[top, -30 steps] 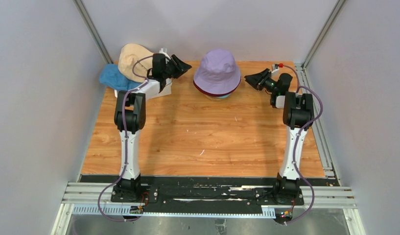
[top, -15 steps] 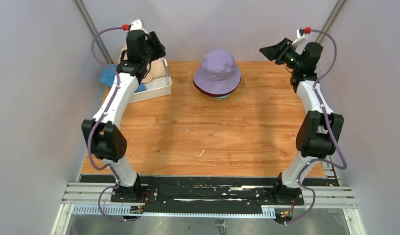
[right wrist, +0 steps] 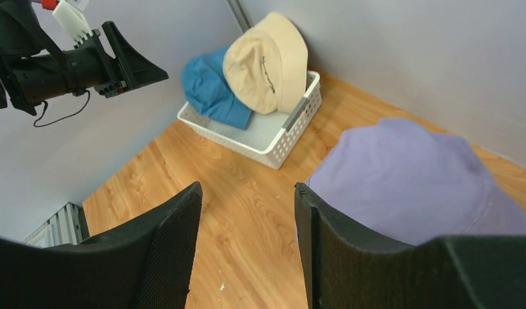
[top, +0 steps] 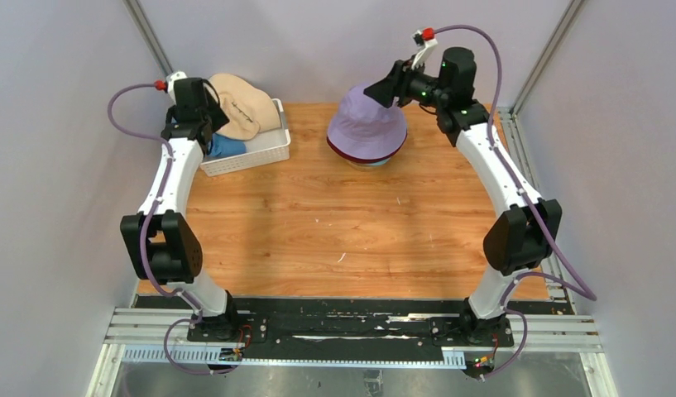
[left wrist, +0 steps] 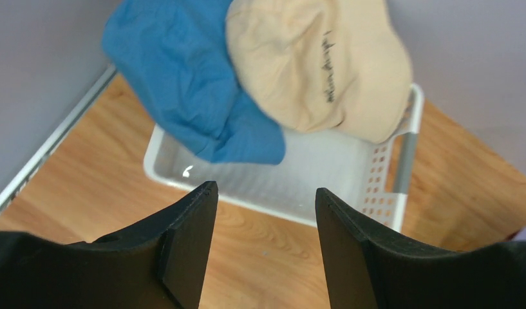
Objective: Stack the hats
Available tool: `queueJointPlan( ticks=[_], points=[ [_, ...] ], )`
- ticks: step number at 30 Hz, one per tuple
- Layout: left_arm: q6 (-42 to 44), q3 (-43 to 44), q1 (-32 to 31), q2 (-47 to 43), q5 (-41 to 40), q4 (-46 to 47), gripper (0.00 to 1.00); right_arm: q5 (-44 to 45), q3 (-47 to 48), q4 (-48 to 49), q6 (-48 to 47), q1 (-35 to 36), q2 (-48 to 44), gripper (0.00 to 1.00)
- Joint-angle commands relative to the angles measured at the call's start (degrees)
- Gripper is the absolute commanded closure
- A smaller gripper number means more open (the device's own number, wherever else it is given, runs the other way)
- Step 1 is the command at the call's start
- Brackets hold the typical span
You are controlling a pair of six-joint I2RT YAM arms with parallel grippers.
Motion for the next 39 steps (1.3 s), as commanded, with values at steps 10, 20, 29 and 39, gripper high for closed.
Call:
queueJointPlan(
  ticks=[10,20,29,39],
  points=[
    [-9.59,-11.00,11.36,-2.38,-1.29,6.02,0.38,1.04,-6.42,-1.48,-4.31,2.37,-1.14,0.45],
    [-10.37,-3.60,14.07,10.13,1.10,9.02,0.35,-0.73,-6.10,-1.20,-3.60,2.41,-1.51,0.46],
    [-9.57,-2.13,15.91,16.57,2.48,13.69,0.30,-0.84,-5.21,-2.42,-4.31,2.32,-1.92,0.46],
    [-7.89,0.66,16.62,22.47,6.21,21.59,0.32,-0.36,-5.92,-2.28,-4.27,2.26,-2.25,0.46]
  ],
)
